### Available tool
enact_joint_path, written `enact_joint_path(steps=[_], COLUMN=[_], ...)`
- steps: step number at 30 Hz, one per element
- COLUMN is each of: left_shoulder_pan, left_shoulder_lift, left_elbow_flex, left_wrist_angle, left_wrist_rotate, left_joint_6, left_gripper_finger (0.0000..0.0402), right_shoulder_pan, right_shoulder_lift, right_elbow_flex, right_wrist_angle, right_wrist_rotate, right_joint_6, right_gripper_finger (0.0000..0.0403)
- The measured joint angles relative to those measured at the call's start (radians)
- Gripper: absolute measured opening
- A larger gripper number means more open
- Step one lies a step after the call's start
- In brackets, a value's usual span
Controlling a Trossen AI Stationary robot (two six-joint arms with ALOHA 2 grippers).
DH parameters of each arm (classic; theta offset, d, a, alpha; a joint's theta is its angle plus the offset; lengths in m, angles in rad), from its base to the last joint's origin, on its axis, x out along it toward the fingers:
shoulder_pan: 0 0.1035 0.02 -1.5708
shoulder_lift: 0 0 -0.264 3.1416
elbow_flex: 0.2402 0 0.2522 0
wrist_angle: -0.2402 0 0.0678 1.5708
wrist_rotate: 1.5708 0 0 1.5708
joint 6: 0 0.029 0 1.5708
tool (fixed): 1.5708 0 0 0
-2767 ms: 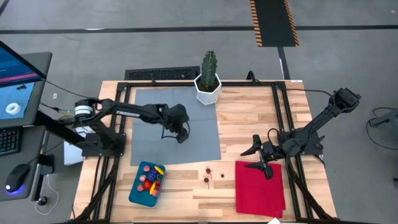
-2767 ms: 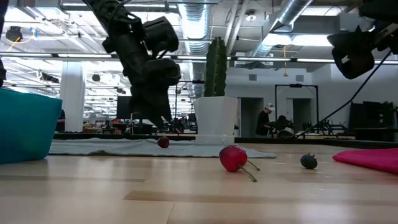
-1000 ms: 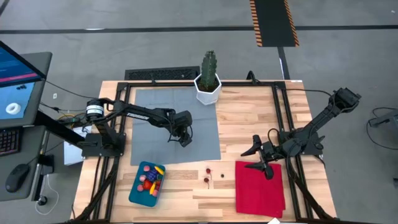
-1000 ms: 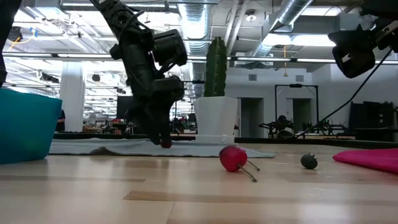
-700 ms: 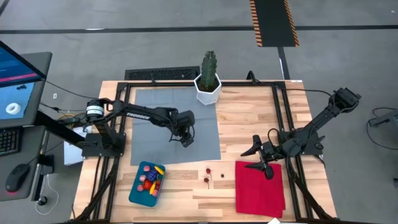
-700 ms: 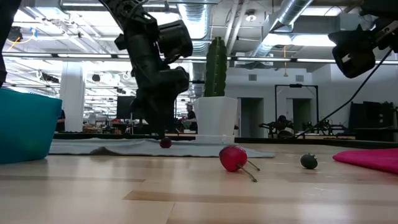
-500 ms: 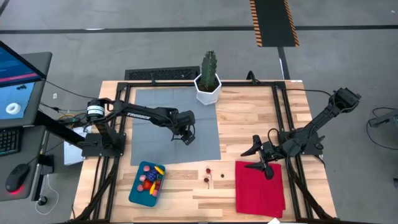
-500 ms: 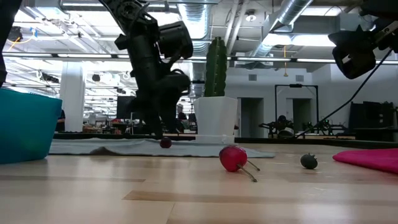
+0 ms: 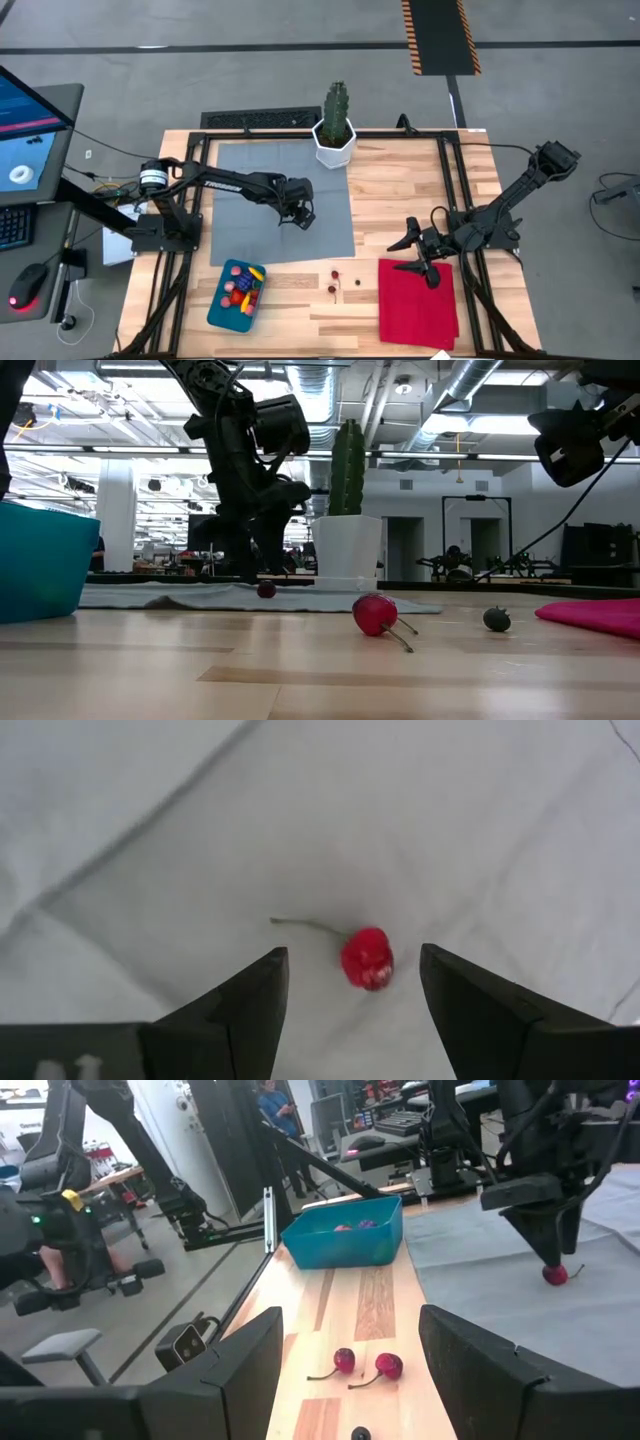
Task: Pick and placing Produce into tupperware
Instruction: Put the cherry into the blue bin
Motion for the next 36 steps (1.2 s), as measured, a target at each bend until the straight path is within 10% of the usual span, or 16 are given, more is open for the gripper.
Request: enact_joint_path(steps=[36], left_shoulder_pan=[0.0], left_shoulder_lift=[0.08], left_elbow_flex=[0.011], left_wrist_angle=[0.05], left_wrist_rotate=[0.063], left_joint_6=[-0.068], left_gripper_finger=[0.0217], right_shoulder_pan=[0.0], right_shoulder_lift=[0.0], right_elbow_flex=[-0.001], right_wrist_angle=[-0.026], right_wrist_rotate=[0.0], right_joint_6=[0.035], right_gripper_finger=[0.0259])
